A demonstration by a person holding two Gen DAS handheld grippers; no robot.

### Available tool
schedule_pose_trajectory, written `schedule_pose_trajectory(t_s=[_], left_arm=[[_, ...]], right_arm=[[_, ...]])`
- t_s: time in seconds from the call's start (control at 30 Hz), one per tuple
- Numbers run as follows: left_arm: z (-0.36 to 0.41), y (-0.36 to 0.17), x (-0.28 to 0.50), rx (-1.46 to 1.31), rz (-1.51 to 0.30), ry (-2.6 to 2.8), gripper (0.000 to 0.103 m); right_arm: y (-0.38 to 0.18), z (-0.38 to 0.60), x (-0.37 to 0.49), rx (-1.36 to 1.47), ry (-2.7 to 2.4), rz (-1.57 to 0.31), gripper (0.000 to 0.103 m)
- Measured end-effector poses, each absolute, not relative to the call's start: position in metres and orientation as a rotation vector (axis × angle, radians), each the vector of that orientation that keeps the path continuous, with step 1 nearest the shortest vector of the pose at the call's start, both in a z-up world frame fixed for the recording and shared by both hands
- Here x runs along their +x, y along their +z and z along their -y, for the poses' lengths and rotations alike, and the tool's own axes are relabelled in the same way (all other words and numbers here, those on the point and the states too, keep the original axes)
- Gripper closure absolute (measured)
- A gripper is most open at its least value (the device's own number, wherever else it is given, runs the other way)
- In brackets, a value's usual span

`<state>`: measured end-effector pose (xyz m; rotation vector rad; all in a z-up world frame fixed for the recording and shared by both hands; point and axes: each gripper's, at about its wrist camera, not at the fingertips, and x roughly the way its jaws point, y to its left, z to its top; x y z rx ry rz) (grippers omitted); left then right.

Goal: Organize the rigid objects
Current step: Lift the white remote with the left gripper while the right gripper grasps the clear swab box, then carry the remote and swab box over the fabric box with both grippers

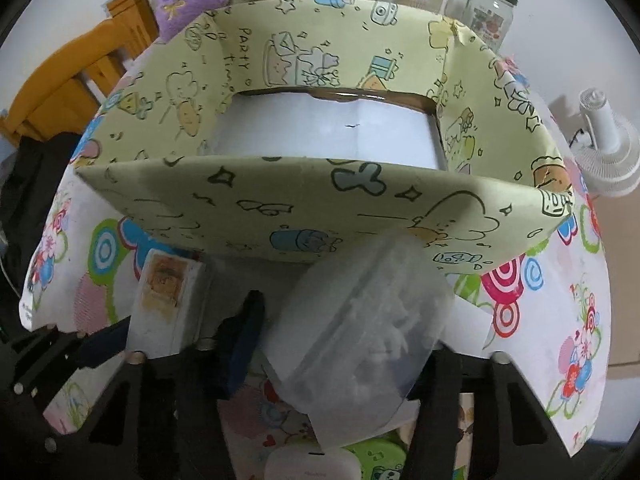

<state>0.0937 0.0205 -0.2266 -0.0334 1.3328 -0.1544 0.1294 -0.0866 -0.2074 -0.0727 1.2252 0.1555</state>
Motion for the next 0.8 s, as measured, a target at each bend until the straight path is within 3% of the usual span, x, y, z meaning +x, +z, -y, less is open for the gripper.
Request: schedule_pose_trajectory(t_s=[0.3,0.8], left_arm=[[-0.011,-0.203,0.09,-0.038,-1.298,-0.174,0.058],[-0.005,-0.161,0.072,-0.062,-1.245,-0.147,0.058]], right_arm=[[-0.19,0.096,0.117,-0.067,0.18,-1.181,0.07],[-0.15,0.117,0.098,-0.047,0.172,-1.148,0.07]])
